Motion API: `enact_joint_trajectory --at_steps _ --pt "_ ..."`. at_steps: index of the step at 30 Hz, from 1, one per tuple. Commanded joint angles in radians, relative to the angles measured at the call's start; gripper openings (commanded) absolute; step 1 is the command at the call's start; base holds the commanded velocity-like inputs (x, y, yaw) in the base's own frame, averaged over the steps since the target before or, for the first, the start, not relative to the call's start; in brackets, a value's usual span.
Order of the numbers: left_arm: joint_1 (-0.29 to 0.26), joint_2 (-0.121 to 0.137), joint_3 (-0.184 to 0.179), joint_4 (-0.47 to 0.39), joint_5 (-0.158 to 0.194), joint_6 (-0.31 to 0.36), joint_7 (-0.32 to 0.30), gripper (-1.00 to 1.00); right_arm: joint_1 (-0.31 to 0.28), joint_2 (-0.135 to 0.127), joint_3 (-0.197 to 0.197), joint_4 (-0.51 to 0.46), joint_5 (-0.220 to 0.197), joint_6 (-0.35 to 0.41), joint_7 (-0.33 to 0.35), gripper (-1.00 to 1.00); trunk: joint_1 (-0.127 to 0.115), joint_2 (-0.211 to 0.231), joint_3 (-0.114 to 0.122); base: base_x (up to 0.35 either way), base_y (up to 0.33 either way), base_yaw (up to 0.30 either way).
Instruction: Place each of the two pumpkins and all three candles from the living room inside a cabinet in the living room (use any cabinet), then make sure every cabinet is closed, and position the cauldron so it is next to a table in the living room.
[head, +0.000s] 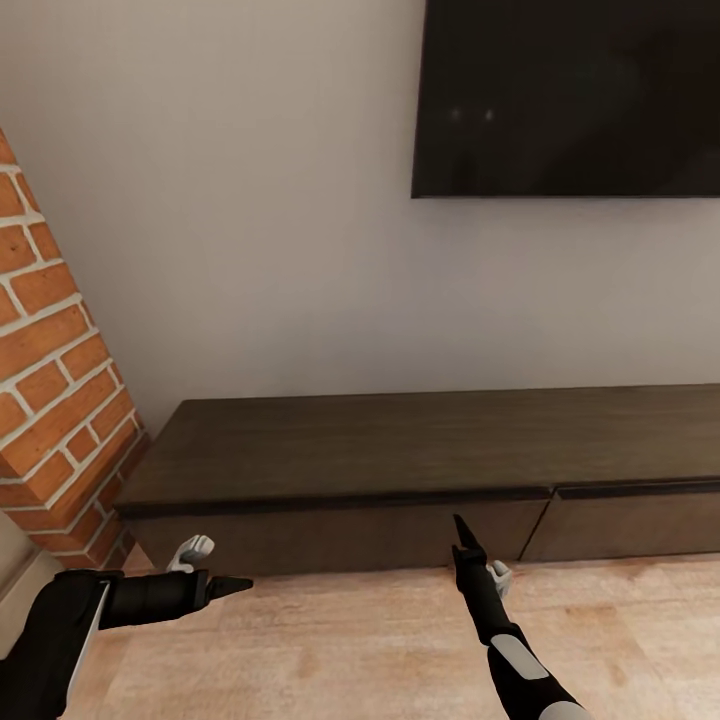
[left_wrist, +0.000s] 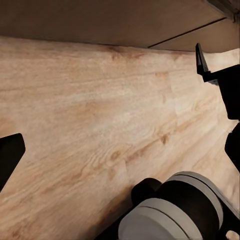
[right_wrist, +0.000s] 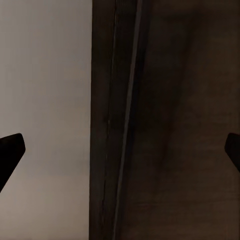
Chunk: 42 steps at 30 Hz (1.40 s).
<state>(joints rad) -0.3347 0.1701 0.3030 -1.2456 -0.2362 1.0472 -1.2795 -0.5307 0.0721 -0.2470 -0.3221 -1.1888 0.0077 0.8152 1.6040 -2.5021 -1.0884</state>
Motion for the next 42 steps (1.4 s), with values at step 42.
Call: enact_joint_trajectory --at_steps 42 --pt "0.000 0.002 0.001 0.000 -0.002 0.000 -0.011 1.00 0.000 0.001 0.000 0.000 0.000 0.000 0.002 1.00 0.005 -0.002 -0.039 0.067 0.000 0.000"
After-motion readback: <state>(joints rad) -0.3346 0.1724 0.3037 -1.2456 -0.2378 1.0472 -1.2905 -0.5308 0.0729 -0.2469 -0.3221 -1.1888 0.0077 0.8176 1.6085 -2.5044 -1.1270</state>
